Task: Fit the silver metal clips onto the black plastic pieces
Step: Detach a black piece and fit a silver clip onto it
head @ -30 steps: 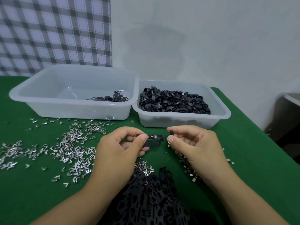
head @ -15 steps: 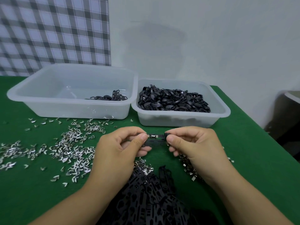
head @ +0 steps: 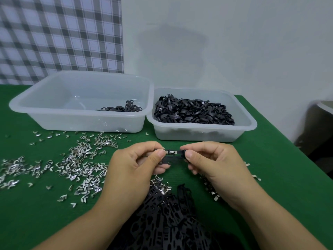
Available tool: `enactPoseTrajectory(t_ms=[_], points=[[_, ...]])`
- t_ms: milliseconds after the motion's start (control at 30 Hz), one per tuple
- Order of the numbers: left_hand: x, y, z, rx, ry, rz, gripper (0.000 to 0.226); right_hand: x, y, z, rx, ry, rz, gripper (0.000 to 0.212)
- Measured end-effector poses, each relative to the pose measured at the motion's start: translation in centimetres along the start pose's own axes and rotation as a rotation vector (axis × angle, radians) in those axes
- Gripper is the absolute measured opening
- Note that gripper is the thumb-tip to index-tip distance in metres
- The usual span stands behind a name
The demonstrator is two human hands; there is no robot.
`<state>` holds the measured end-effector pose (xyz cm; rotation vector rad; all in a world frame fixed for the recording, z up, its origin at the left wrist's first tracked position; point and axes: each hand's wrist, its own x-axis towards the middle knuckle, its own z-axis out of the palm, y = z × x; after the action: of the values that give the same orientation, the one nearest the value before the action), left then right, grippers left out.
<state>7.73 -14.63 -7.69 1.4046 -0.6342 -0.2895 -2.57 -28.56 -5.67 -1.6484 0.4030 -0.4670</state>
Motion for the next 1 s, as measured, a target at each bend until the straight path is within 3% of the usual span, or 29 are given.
enactPoseTrajectory(t_ms=[233,567,700,833,1000], points=[[0.0,-0.1,0.0,0.011,-0.013,0.013,0.025,0.0,-0.1,0.3,-0.031,-0.062,0.078,0.012],[0.0,-0.2,0.0,0.033,-0.023,0.03,0.025,0.3,-0.4,1.0,-0.12,-0.015,0.043,0.02],[0.0,-0.4,0.0,-0.017,-0.007,-0.028,0.008,-0.1,-1.1,1.2,-0.388,0.112,-0.135,0.018],[-0.1,-0.1,0.0,-0.028,0.013,-0.011,0.026,1.7,-4.6,1.4,-0.593,0.329,-0.446,0.014],[-0.1,-0.2,-0.1,0.023,0.033,-0.019,0.027,8.7,-8.9,5.1,-0.69,0.282,-0.615,0.01]])
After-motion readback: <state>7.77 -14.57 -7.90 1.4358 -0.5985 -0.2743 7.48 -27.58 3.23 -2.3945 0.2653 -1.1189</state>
